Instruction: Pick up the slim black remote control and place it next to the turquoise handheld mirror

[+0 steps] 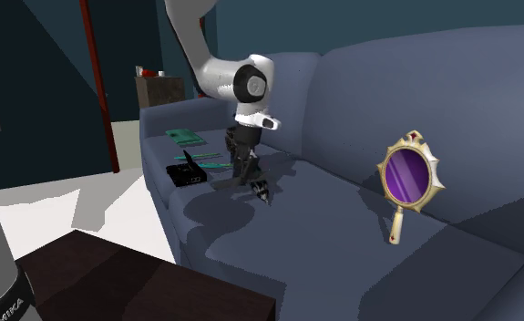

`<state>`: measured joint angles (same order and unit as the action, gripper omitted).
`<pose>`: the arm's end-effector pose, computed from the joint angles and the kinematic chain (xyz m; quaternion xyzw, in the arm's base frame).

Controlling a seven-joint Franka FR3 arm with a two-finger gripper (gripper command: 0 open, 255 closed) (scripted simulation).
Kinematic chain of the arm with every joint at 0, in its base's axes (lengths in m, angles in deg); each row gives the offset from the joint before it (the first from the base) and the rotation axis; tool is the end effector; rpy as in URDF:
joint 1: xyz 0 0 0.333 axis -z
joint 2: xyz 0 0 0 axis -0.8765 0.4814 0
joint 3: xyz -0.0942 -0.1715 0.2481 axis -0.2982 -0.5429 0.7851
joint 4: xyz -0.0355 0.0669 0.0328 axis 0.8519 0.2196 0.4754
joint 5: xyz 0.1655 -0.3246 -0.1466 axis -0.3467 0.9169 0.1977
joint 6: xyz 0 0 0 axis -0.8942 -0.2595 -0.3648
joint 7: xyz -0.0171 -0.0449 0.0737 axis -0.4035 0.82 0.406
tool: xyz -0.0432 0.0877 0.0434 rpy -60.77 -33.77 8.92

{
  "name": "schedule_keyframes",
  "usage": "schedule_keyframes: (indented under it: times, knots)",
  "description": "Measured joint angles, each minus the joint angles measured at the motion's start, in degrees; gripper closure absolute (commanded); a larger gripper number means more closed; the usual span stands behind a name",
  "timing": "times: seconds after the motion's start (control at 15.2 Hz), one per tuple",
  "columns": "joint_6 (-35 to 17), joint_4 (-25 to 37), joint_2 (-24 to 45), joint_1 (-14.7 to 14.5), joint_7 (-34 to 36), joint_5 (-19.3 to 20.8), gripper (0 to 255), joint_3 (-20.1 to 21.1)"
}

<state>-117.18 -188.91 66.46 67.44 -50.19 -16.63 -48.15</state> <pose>0.5947 -0.0405 0.2059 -0.9423 0.3161 0.0993 0.0479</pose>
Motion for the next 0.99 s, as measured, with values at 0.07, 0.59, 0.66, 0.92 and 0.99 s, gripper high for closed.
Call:
schedule_keyframes:
  times: [0.07,0.59,0.66,0.92,0.99]
  knots:
    - [0.27,1.41,0.97,-0.84,1.18,0.04,255,0.32]
    - [3.96,14.19,8.82,-7.25,9.99,0.7,255,2.18]
    - [4.78,16.59,10.23,-8.22,11.28,0.85,255,2.38]
    - [7.87,24.97,14.92,-11.29,15.25,1.38,255,2.92]
    - [8.84,27.49,16.31,-12.12,16.32,1.52,255,3.05]
